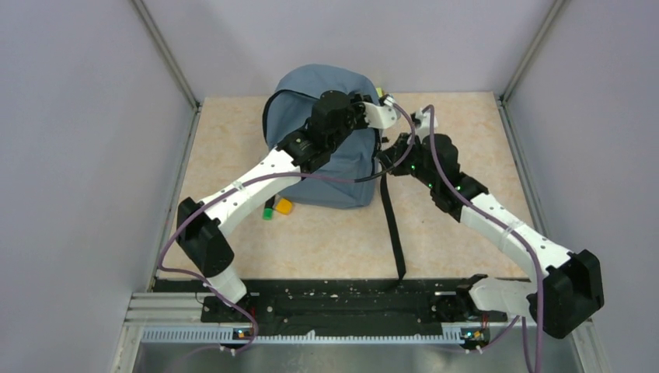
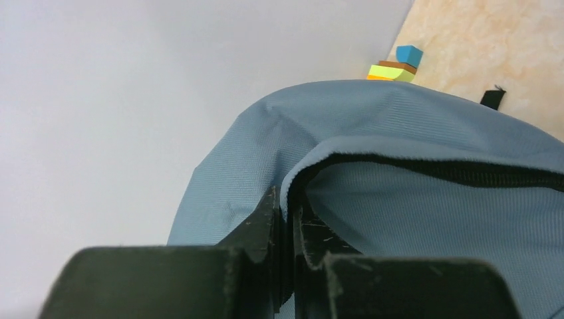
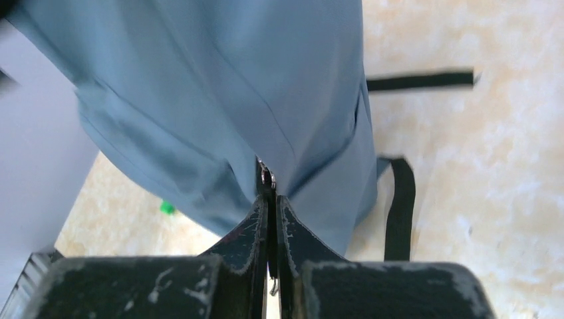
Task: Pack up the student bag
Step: Zip the student bag at the center of the board.
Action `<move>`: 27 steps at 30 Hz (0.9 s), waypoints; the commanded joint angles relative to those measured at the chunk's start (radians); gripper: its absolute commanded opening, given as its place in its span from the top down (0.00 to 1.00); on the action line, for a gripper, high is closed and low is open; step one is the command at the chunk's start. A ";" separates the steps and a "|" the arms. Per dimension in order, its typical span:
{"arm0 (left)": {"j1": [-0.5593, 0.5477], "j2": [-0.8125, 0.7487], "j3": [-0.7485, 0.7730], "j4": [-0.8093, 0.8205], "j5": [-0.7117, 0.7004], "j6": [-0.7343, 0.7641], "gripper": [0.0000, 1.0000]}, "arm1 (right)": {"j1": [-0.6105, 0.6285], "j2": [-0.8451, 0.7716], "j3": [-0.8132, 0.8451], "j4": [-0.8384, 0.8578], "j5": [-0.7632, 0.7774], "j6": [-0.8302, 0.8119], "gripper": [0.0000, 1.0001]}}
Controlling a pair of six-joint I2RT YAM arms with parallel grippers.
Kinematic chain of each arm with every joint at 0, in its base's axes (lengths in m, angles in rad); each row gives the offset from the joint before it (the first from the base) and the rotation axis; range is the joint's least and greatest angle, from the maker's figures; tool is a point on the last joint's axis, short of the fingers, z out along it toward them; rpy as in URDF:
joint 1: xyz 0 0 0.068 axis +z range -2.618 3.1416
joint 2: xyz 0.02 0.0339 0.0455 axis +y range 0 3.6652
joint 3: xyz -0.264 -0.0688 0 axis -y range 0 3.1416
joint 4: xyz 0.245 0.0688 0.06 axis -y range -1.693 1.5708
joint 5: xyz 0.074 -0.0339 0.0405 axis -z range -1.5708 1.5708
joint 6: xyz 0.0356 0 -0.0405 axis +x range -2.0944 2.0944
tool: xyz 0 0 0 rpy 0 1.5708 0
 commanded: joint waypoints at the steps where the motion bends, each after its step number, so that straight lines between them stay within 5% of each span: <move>1: 0.006 -0.041 0.018 0.289 -0.111 -0.046 1.00 | -0.003 -0.021 -0.163 0.021 -0.081 0.113 1.00; 13: 0.005 -0.094 -0.060 0.345 -0.094 -0.154 0.98 | 0.060 -0.090 -0.251 0.068 -0.065 0.110 1.00; 17: 0.000 -0.191 -0.168 0.318 0.017 -0.241 0.49 | 0.060 -0.150 -0.225 0.044 -0.014 0.037 0.61; 19: -0.002 -0.244 -0.219 0.321 0.047 -0.293 0.36 | 0.061 -0.180 -0.223 0.044 0.010 0.009 0.42; 24: -0.007 -0.359 -0.269 0.220 0.073 -0.422 0.08 | 0.060 -0.235 -0.226 0.005 0.052 -0.047 0.27; 27: -0.007 -0.438 -0.312 0.134 0.050 -0.554 0.06 | 0.060 -0.270 -0.254 0.032 0.055 -0.059 0.25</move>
